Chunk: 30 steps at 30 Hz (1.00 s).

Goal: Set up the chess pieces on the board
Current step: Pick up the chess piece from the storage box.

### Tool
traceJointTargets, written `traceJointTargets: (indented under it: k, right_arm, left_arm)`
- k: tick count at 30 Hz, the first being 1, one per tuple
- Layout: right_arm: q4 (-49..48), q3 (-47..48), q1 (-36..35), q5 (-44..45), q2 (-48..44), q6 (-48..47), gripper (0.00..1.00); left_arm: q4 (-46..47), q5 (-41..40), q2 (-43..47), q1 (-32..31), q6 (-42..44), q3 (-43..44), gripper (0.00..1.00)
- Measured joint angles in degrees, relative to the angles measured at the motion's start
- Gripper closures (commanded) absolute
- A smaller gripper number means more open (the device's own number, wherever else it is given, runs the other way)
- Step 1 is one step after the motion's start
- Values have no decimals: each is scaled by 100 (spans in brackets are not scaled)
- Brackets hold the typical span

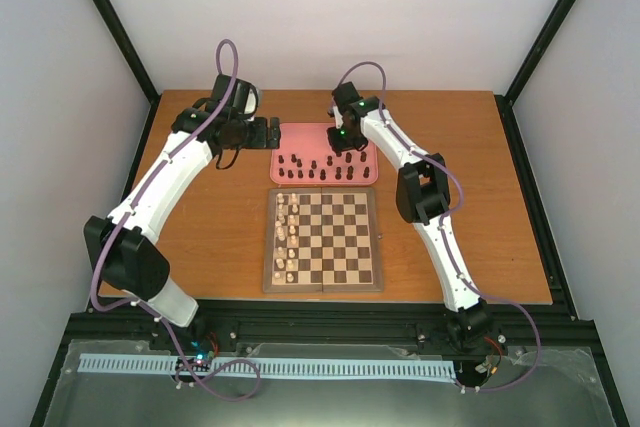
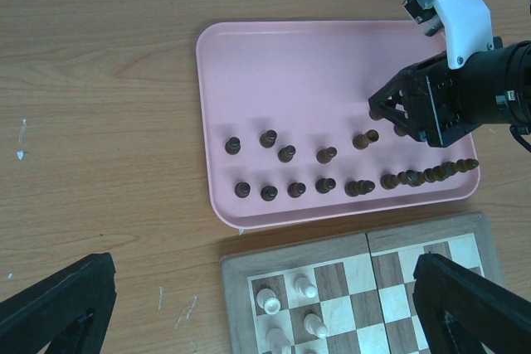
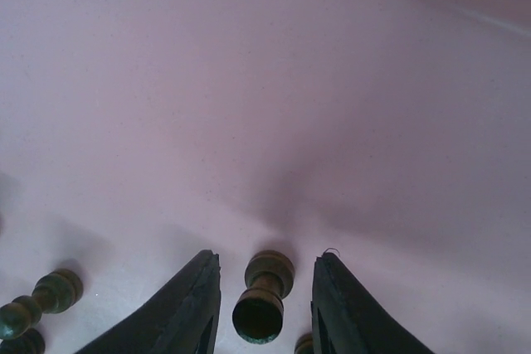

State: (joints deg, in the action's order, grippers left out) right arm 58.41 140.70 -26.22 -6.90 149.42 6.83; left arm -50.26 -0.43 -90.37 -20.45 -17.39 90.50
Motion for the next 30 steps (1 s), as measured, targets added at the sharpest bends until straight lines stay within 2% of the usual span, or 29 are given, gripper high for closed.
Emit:
traceJointTargets:
  k: [11, 15, 24, 30]
  right_arm:
    - [2, 4, 44, -9, 26, 0, 68]
    - [4, 4, 44, -28, 92, 2, 72]
    - [0, 4, 44, -26, 107, 9, 94]
    - [0, 59, 48, 48, 107, 2, 97]
  left_arm:
    - [-13, 0, -35, 0, 0, -2, 0]
    - [-37, -2, -35, 0, 0, 0, 0]
    - [-39, -2, -35, 0, 0, 0, 0]
    - [-39, -2, -35, 0, 0, 0, 0]
